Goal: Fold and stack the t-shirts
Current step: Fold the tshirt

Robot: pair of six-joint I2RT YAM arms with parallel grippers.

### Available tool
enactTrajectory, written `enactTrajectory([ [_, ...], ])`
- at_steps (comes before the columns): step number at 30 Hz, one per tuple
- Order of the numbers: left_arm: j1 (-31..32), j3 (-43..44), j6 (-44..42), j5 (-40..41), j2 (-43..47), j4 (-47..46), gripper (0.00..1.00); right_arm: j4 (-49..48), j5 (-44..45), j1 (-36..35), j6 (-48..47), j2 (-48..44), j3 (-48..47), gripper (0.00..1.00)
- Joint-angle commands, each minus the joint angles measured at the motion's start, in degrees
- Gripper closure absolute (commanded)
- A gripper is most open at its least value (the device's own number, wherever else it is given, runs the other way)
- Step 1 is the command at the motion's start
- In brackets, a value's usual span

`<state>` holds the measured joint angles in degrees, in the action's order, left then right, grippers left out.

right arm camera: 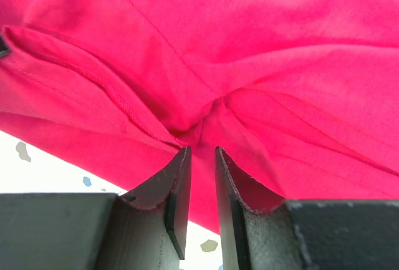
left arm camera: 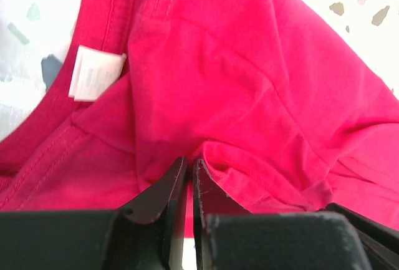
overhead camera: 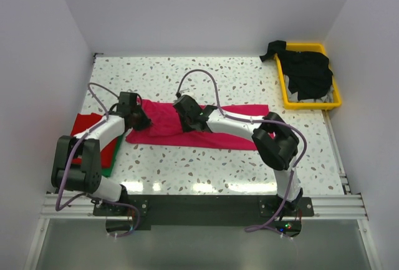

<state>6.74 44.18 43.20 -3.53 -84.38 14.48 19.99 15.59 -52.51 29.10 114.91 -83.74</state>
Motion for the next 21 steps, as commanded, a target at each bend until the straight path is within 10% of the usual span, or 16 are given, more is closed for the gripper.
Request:
enactTrajectory([
  [1, -0.7, 3.7, -1.0, 1.5, -1.5, -1.5, 0.85, -2.4, 1.5, 0.6, 1.1, -3.2, 0.4, 0.74],
  [11, -3.0, 7.6, -2.9, 2.0, 0.2, 0.8, 0.59, -2.1, 0.2, 1.9, -0.4, -4.2, 0.2, 0.73],
  [21, 2.0, 4.7, -2.0, 2.4, 7.9, 2.2, 0.76, -3.0, -5.1, 9.3, -1.3, -5.3, 0.6, 0.73],
])
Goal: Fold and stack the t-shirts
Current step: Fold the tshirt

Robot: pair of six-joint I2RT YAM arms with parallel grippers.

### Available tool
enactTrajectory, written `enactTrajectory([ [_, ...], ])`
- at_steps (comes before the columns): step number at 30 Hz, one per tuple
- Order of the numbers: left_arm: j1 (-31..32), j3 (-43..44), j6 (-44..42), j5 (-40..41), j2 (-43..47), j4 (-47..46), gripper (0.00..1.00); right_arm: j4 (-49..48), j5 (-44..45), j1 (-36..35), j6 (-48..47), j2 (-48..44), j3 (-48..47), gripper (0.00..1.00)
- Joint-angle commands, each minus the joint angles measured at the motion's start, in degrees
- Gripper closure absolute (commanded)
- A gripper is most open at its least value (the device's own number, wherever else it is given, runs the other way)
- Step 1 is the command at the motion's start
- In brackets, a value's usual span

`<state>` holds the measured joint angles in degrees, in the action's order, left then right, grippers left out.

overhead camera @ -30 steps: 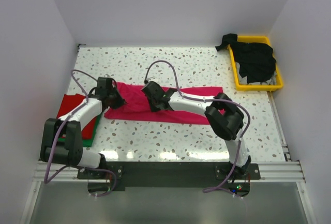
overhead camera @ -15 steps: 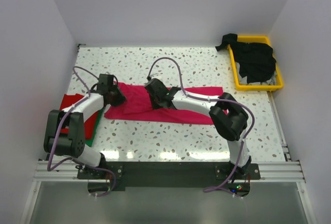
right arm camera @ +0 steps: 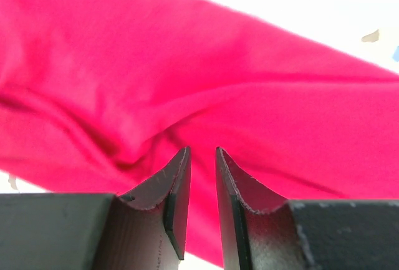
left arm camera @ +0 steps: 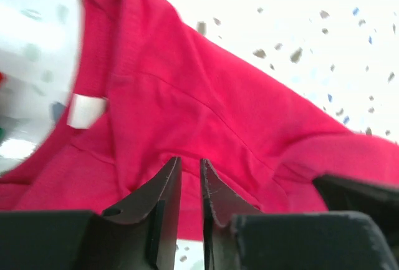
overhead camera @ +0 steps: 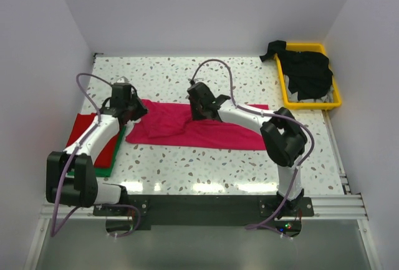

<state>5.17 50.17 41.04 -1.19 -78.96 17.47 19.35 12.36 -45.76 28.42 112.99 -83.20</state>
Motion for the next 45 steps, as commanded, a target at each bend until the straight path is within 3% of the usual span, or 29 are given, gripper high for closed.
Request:
enactTrajectory([
  [1, 4.8, -2.4, 0.7, 0.1, 2.7, -1.3, 0.78, -2.3, -2.1, 3.6, -0.7, -3.3, 0.0, 0.73],
  [8, 12.1, -4.6, 5.7, -1.0, -2.9, -8.2, 0.90, -1.8, -2.4, 8.1, -1.6, -2.9, -1.0, 0.73],
  [18, 14.2, -7.5, 9.8, -2.5, -12.2, -22.5, 0.91, -1.0, -1.9, 12.7, -2.3, -1.7, 0.7, 0.73],
  [25, 14.3, -8.5, 10.3, -2.6, -14.3, -22.5, 0.92, -0.9, -1.1, 13.3, -2.5, -1.7, 3.0, 0.73],
  [37, 14.3, -4.5, 11.4, 2.9, -13.9, -13.1, 0.92, 1.6, 1.8, 17.7, -1.5, -2.7, 5.9, 0.73],
  [45, 14.3, 2.2, 11.7, 7.3, -21.4, -9.0, 0.91, 3.2, 2.1, 18.3, 1.3, -3.0, 10.8, 0.72],
])
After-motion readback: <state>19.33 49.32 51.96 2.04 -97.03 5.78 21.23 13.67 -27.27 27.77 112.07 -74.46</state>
